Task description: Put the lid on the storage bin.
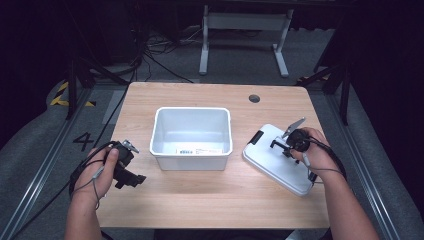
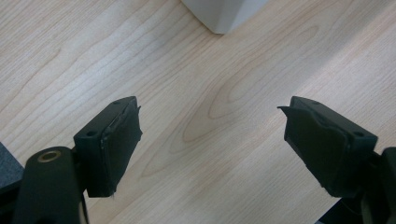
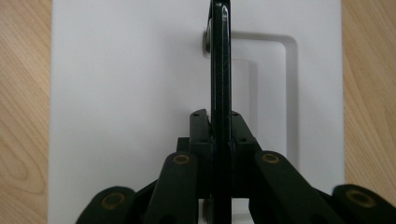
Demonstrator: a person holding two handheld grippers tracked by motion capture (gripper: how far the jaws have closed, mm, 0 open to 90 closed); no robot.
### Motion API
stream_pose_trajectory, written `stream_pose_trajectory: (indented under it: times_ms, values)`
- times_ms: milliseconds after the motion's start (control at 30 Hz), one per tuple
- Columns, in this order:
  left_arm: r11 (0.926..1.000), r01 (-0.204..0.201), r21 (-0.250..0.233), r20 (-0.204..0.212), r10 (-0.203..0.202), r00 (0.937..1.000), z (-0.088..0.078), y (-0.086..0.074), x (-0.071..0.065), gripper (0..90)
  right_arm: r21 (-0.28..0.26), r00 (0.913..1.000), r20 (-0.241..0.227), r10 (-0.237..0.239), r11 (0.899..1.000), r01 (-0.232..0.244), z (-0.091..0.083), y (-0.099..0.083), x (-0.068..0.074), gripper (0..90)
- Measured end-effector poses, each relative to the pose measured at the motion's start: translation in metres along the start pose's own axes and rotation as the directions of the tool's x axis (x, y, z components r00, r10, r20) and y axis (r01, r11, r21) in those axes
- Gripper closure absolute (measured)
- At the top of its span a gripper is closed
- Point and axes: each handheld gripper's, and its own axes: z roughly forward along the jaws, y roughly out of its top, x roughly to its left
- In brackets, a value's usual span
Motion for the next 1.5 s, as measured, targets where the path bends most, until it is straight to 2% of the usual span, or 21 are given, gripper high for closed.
stream_pose_trajectory:
  times_ms: [133,367,500,533,667,733,867,1267,1500]
  values:
    - [0.9999,0.009,-0.005,-0.002,-0.009,1.0000,-0.002,-0.002,0.001,19.2,-0.014,0.9999,-0.017,-0.005,1.000,0.005,-0.005,0.002,0.001,84.2]
    - [0.9998,0.002,-0.018,-0.003,-0.002,1.0000,-0.004,-0.003,0.003,19.2,-0.068,0.9973,-0.058,-0.045,0.997,0.041,-0.027,0.009,-0.001,84.2]
    - [0.9999,0.008,-0.015,-0.002,-0.008,1.0000,-0.004,-0.003,0.003,19.2,-0.088,0.9964,-0.057,-0.063,0.994,0.058,-0.041,0.013,-0.003,84.2]
    - [0.9999,0.008,-0.015,-0.002,-0.008,1.0000,-0.004,-0.003,0.003,19.1,-0.088,0.9964,-0.057,-0.063,0.994,0.058,-0.041,0.013,-0.003,84.2]
    - [0.9999,0.013,-0.011,-0.001,-0.013,0.9999,-0.004,-0.002,0.003,19.2,-0.085,0.9939,-0.055,-0.096,0.992,0.091,-0.059,0.018,-0.004,84.2]
    - [0.9999,0.000,-0.014,-0.008,0.000,1.0000,-0.004,-0.002,0.004,19.2,-0.083,0.9932,-0.055,-0.102,0.992,0.098,-0.061,0.018,-0.004,84.2]
    - [0.9999,0.003,-0.016,0.003,-0.003,1.0000,-0.003,-0.001,0.003,19.1,-0.096,0.9924,-0.056,-0.110,0.990,0.104,-0.074,0.022,-0.005,84.2]
    - [0.9999,0.008,-0.015,0.002,-0.008,1.0000,-0.003,-0.002,0.005,19.2,-0.144,0.9884,-0.016,-0.151,0.979,0.147,-0.117,0.036,-0.005,84.2]
    - [0.9997,0.014,-0.018,0.005,-0.014,0.9999,-0.004,-0.002,0.005,19.2,-0.183,0.9861,-0.018,-0.165,0.970,0.159,-0.130,0.041,-0.003,84.2]
